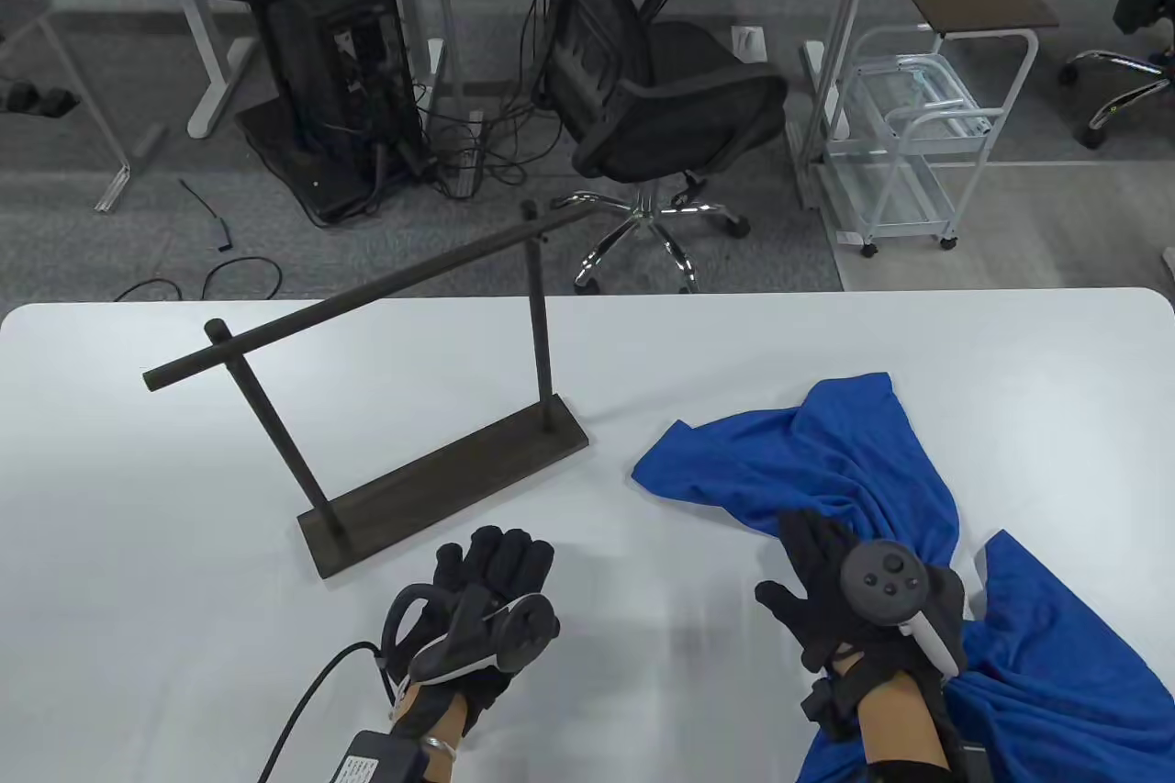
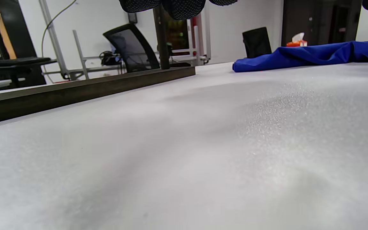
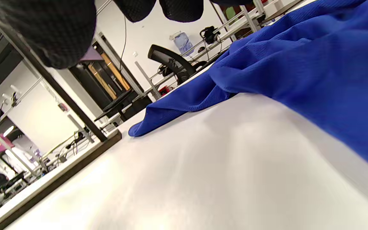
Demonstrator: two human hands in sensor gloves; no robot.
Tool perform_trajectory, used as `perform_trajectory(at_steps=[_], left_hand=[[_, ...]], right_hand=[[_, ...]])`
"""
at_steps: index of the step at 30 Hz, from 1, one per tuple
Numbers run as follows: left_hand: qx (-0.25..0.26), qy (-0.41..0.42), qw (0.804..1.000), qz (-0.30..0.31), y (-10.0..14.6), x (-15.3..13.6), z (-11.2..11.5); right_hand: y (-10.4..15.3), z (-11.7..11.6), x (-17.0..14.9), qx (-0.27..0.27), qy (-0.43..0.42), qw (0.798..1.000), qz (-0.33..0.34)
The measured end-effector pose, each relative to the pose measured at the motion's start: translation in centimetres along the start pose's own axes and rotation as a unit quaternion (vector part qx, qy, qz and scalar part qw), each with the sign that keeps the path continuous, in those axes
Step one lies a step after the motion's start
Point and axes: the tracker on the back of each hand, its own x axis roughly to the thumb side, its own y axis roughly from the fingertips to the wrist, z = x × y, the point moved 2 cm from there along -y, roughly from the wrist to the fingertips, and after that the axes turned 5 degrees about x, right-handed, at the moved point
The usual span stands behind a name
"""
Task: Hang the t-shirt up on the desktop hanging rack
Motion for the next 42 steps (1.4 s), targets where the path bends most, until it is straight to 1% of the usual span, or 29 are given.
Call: perform_trajectory(at_steps=[6, 9, 17, 21, 24, 28, 30, 33, 36, 42], left_hand=[[-0.004, -0.004, 1.000, -0.003, 0.1, -0.2, -0.1], [-0.004, 0.014, 1.000, -0.005, 0.0, -0.3, 0.0], [-0.017, 0.019, 1.000, -0.008, -0.3, -0.5, 0.5], [-0.019, 0.011, 1.000, -0.005, -0.1, -0.3, 0.3], [-0.018, 0.008, 1.000, -0.004, -0.1, -0.2, 0.3], [-0.021, 0.004, 1.000, -0.005, 0.0, -0.3, 0.2], [-0.020, 0.002, 1.000, -0.007, 0.1, -0.4, 0.1], [-0.016, 0.004, 1.000, -0.012, 0.3, -0.6, -0.1], [-0.016, 0.005, 1.000, -0.016, 0.5, -0.7, -0.2], [-0.020, -0.009, 1.000, -0.019, 0.6, -0.9, -0.3]], right_hand=[[0.0, -0.4, 0.8, 0.002, 0.024, 1.000, 0.008], [0.3, -0.8, 1.3, -0.003, 0.042, 0.999, 0.018], [-0.4, -3.1, 3.6, 0.034, 0.105, 0.992, 0.052], [-0.4, -3.9, 4.2, 0.041, 0.122, 0.989, 0.067], [-0.5, -4.1, 4.2, 0.043, 0.131, 0.988, 0.064], [-0.6, -4.0, 3.6, 0.046, 0.146, 0.988, 0.031], [-0.7, -4.3, 2.9, 0.074, 0.173, 0.982, -0.013], [-0.9, -4.6, 2.3, 0.100, 0.202, 0.973, -0.055], [-1.2, -4.5, 1.5, 0.085, 0.211, 0.971, -0.073], [-1.9, -3.8, 0.1, 0.085, 0.225, 0.961, -0.138]])
